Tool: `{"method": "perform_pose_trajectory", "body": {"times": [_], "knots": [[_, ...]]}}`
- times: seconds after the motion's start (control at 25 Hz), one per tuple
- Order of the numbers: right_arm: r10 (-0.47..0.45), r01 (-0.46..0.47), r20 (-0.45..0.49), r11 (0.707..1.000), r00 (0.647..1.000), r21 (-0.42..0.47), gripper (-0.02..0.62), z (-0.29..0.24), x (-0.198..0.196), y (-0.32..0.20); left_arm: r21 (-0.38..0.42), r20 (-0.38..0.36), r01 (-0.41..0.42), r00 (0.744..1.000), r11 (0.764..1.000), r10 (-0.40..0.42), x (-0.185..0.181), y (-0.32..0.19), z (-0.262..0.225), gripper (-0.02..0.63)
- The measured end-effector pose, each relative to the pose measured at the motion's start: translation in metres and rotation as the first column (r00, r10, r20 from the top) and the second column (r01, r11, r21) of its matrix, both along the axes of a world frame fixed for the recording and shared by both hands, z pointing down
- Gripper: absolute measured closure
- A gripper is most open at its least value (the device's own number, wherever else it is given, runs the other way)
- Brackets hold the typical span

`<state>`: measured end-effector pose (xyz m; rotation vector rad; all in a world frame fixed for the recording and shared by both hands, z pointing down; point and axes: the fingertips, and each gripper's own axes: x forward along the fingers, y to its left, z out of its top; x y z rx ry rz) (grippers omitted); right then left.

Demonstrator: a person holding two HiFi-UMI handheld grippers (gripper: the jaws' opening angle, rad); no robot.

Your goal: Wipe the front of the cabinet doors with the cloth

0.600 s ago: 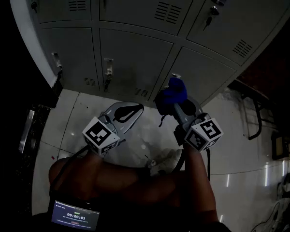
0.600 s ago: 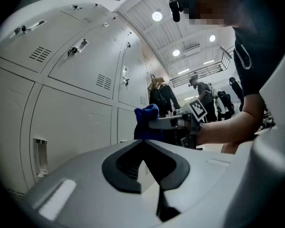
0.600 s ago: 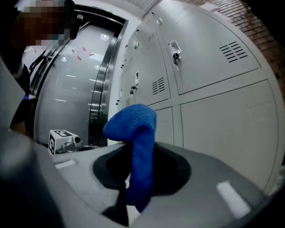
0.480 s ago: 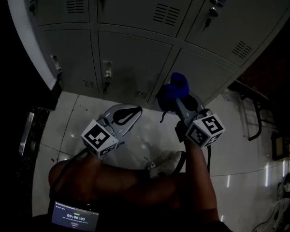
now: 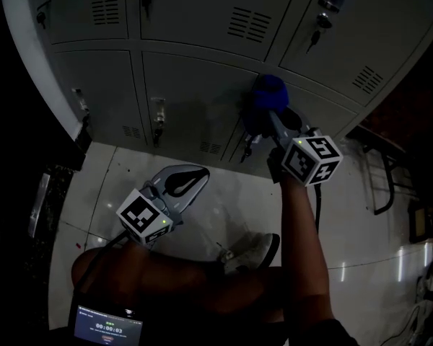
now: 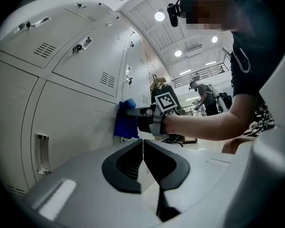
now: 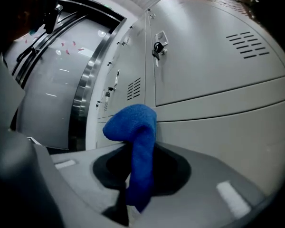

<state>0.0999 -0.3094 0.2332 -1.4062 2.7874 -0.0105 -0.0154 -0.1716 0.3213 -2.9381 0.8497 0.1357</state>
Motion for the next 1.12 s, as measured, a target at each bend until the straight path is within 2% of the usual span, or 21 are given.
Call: {"method": "perform_pose_trajectory", "body": {"times": [0.28, 0.76, 0.92, 1.12], "knots": [[0.084, -0.083, 0.041, 0.996, 0.996, -0.020, 0.522, 0.005, 0.028, -0.017, -0.001, 0.002, 0.002, 1.000, 1.000, -0.002, -0.002, -0.002, 0.003, 0.595], [0.199, -0.199, 0.021, 0.980, 0.980, 0.005, 0.522, -0.001, 0.104, -0.008, -0.016, 0.024, 0.007, 1.000, 1.000, -0.007, -0.002, -0.003, 0.011, 0.595], [0.257, -0.257, 0.031, 0.966, 0.966, 0.002, 0.522, 0.001, 0.138, -0.004, -0.016, 0.034, 0.014, 0.999, 1.000, -0.013, -0.003, -0.004, 0.013, 0.595], [0.370, -0.370, 0.091, 0.929, 0.925, -0.014, 0.522, 0.006, 0.190, 0.004, -0.018, 0.040, 0.022, 0.999, 1.000, -0.021, -0.006, -0.005, 0.013, 0.595]]}}
